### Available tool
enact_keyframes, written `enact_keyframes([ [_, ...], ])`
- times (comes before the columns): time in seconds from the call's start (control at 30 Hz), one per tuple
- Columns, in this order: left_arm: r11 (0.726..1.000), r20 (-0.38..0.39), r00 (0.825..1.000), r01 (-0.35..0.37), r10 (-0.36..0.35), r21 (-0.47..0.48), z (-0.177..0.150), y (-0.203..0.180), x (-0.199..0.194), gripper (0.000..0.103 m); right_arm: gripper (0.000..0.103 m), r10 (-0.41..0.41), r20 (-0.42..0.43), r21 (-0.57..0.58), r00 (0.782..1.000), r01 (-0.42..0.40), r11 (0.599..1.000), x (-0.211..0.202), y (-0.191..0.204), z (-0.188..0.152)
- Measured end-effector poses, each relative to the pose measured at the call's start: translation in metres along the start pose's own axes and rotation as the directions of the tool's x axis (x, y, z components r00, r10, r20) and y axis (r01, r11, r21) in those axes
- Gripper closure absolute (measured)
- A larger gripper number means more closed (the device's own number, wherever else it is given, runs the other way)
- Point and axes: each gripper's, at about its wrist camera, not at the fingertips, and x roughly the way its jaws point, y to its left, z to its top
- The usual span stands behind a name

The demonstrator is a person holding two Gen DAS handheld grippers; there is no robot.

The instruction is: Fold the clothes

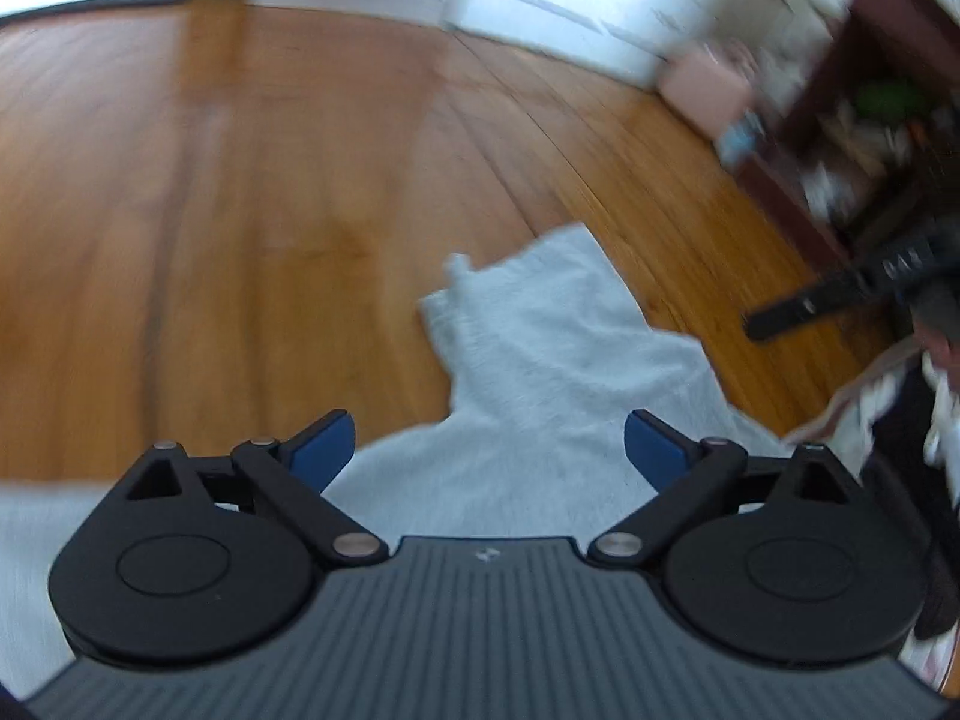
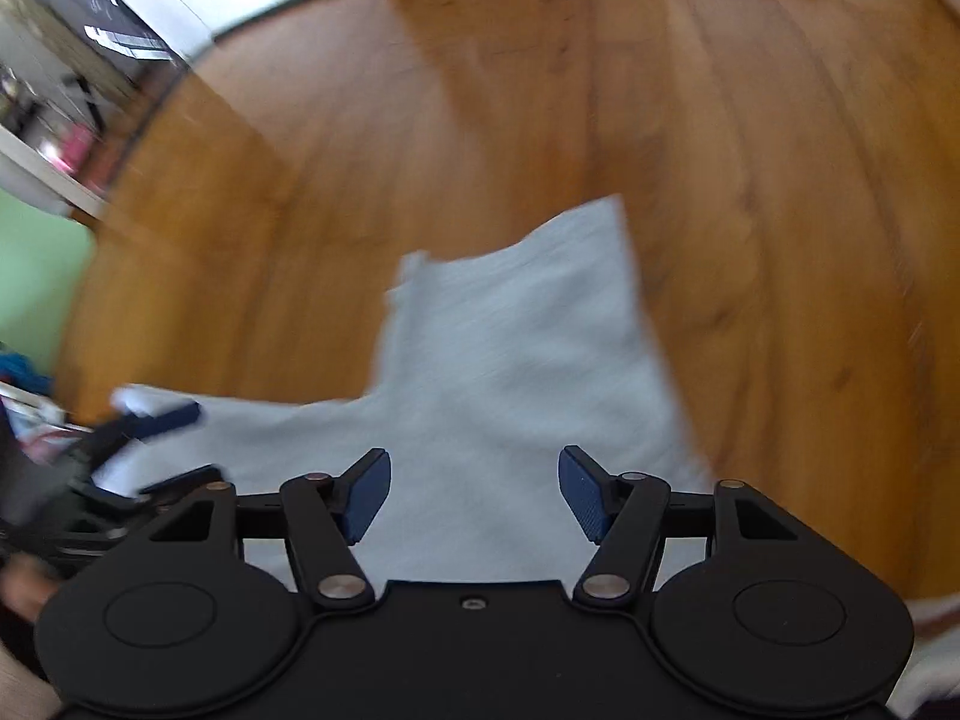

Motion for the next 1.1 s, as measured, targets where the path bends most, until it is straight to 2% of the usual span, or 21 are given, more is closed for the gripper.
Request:
enact_keyframes([
  [0.1, 0.999, -0.073, 0.997, 0.014, -0.011, 0.041, 0.027, -0.007, 0.043, 0.005, 0.036, 0.006, 0.009, 0.026, 1.0, -0.006, 1.0, 0.017, -0.022, -0.002],
  [0.2, 0.998, -0.137, 0.989, 0.059, -0.059, -0.007, 0.048, 0.001, 0.081, 0.005, 0.036, 0.011, 0.019, 0.052, 1.0, -0.012, 0.999, 0.035, -0.045, -0.005],
  [0.3, 0.996, -0.155, 0.984, 0.084, -0.088, -0.032, 0.055, 0.007, 0.101, 0.005, 0.036, 0.029, 0.017, 0.089, 0.999, -0.03, 0.996, 0.048, -0.066, -0.007],
  [0.4, 0.992, -0.172, 0.978, 0.109, -0.117, -0.056, 0.062, 0.013, 0.122, 0.005, 0.036, 0.083, -0.045, 0.167, 0.996, -0.074, 0.983, 0.053, -0.081, -0.009],
  [0.47, 0.989, -0.182, 0.974, 0.125, -0.136, -0.073, 0.066, 0.017, 0.135, 0.005, 0.036, 0.148, -0.04, 0.191, 0.988, -0.138, 0.972, 0.051, -0.083, -0.016],
  [0.53, 0.986, -0.192, 0.969, 0.141, -0.156, -0.089, 0.07, 0.02, 0.149, 0.005, 0.036, 0.231, -0.006, 0.256, 0.973, -0.222, 0.941, 0.044, -0.088, -0.024],
  [0.57, 0.984, -0.196, 0.966, 0.149, -0.166, -0.098, 0.073, 0.022, 0.156, 0.005, 0.036, 0.274, 0.011, 0.294, 0.962, -0.265, 0.919, 0.042, -0.091, -0.028],
  [0.67, 0.976, -0.169, 0.967, 0.165, -0.189, -0.145, 0.07, 0.024, 0.161, 0.0, 0.033, 0.384, 0.044, 0.471, 0.922, -0.358, 0.806, 0.049, -0.108, -0.036],
  [0.73, 0.973, -0.151, 0.968, 0.177, -0.199, -0.149, 0.066, 0.023, 0.162, 0.0, 0.03, 0.389, 0.07, 0.569, 0.919, -0.357, 0.741, 0.054, -0.119, -0.041],
  [0.83, 0.981, -0.13, 0.972, 0.19, -0.194, -0.049, 0.056, 0.011, 0.164, 0.002, 0.028, 0.401, 0.127, 0.692, 0.907, -0.371, 0.619, 0.062, -0.135, -0.052],
  [0.97, 0.991, -0.1, 0.986, 0.132, -0.131, -0.005, 0.051, -0.002, 0.161, 0.003, 0.026, 0.391, 0.177, 0.817, 0.903, -0.356, 0.454, 0.079, -0.146, -0.064],
  [1.03, 0.993, -0.09, 0.989, 0.117, -0.117, -0.014, 0.051, -0.005, 0.16, 0.003, 0.026, 0.398, 0.192, 0.845, 0.897, -0.357, 0.397, 0.089, -0.149, -0.066],
  [1.1, 0.995, -0.078, 0.992, 0.101, -0.101, -0.01, 0.05, -0.008, 0.158, 0.023, 0.024, 0.392, 0.199, 0.86, 0.898, -0.352, 0.369, 0.096, -0.149, -0.064],
])
